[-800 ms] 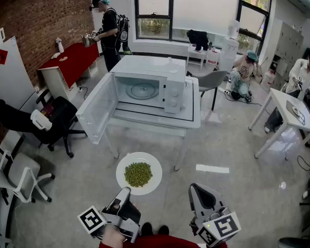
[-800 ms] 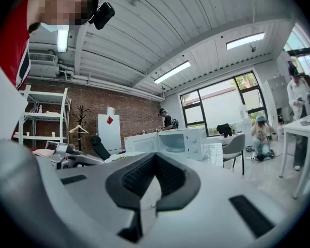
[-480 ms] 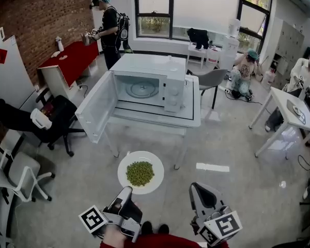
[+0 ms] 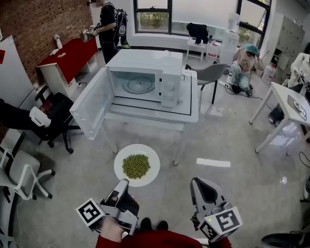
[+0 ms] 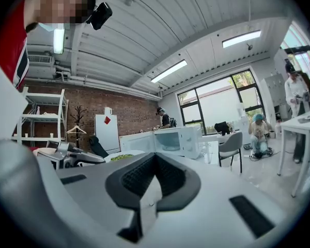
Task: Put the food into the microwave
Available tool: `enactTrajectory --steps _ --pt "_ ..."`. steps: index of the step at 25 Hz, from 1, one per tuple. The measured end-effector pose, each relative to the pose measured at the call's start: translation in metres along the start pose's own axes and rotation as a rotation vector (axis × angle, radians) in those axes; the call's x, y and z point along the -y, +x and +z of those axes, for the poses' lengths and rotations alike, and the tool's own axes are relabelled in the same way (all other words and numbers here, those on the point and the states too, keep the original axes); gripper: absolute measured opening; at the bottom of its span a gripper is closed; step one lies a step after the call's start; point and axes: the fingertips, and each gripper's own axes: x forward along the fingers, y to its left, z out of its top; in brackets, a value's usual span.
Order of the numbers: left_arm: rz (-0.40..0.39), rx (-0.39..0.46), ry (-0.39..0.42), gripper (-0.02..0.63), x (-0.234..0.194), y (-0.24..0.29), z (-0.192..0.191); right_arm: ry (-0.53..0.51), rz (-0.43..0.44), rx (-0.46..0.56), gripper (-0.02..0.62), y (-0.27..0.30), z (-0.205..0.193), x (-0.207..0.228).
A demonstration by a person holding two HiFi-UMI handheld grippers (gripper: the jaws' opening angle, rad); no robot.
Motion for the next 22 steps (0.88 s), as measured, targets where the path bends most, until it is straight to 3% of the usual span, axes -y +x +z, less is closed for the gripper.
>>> enactTrajectory --steps 9,22 --pt "-0.038 0.032 0.082 0.015 0.025 0.04 -0.005 -0.084 0.115 -0.023 0.014 0.042 0.018 -0.003" --pt "-0.036 0.109 0.098 0.015 0.024 0.095 0.027 -0.065 0.138 -0.135 0.014 0.141 0.007 0.006"
